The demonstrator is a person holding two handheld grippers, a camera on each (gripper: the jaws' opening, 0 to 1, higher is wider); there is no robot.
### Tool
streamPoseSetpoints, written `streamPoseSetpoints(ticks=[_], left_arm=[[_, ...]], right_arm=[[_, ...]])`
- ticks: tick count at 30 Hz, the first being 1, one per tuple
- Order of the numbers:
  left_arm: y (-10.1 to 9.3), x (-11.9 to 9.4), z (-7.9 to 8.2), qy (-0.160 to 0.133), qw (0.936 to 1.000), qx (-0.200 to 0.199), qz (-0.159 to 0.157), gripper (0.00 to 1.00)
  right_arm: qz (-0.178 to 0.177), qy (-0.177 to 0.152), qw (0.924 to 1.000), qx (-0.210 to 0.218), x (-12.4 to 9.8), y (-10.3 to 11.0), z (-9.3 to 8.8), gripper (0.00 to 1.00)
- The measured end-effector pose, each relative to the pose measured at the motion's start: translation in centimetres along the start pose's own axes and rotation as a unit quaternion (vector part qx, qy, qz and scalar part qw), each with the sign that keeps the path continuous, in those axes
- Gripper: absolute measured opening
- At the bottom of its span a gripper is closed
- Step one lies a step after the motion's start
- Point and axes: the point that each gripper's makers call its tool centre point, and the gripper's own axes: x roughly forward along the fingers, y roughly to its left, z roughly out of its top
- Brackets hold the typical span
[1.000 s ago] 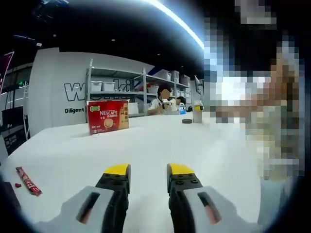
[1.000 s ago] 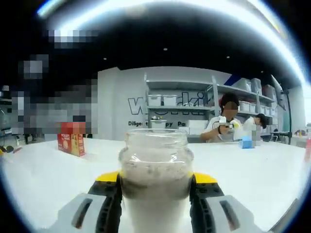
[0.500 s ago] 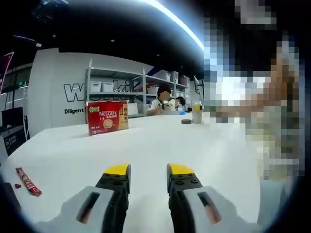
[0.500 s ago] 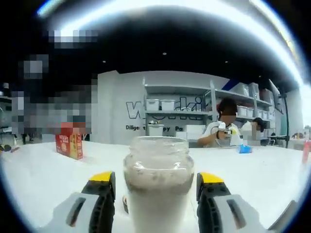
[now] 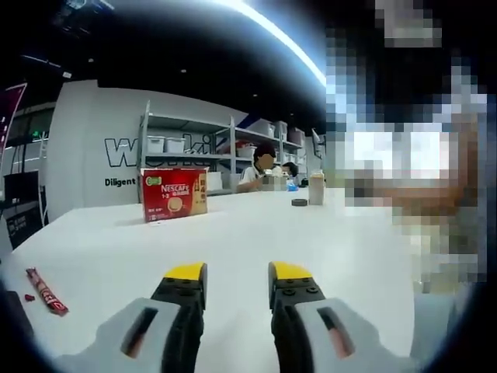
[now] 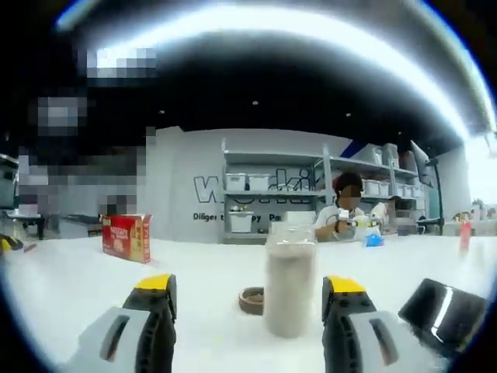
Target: Tear open the coffee pouch, take out the coffee, and pour the coffee from the pouch into the cup
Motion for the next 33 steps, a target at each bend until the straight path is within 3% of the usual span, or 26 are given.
streamPoseSetpoints(ticks=[3,7,10,11,15,18,26,30,33], left_arm=[[0.0,0.0,0.0,-0.001,1.0,0.0,0.0,0.35],[0.0,0.0,0.2,-0.004,1.0,0.001,0.001,0.35],[0.0,0.1,0.2,-0.003,1.0,-0.001,0.001,0.35],[0.0,0.1,0.2,-0.003,1.0,-0.001,0.001,0.35],[0.4,-0.1,1.1,-0.016,0.9996,-0.018,0.01,0.39],[0.4,-0.8,1.6,-0.019,0.9992,-0.029,0.017,0.44],[-0.9,-5.1,5.0,-0.048,0.9969,-0.048,0.039,0.54],[-1.9,-7.6,7.3,-0.068,0.9958,-0.026,0.056,0.55],[-2.9,-9.1,8.1,-0.058,0.9956,-0.026,0.068,0.58]], right_arm=[[-0.012,0.001,0.9996,0.027,-3.0,2.0,-0.5,0.76],[0.004,0.002,0.9995,0.031,-6.2,7.6,-0.3,0.75],[0.036,0.003,0.9985,0.041,-7.7,12.6,0.4,0.75],[0.039,0.003,0.9985,0.039,-7.9,13.1,0.6,0.75],[0.073,-0.013,0.9964,0.042,-10.3,19.2,2.6,0.75],[0.098,-0.003,0.9944,0.038,-11.9,22.7,2.7,0.75],[0.131,-0.012,0.9911,0.025,-16.8,28.8,5.0,0.74],[0.146,-0.018,0.9888,0.023,-18.5,31.0,6.1,0.74],[0.161,-0.014,0.9867,0.014,-19.8,32.7,6.6,0.74]])
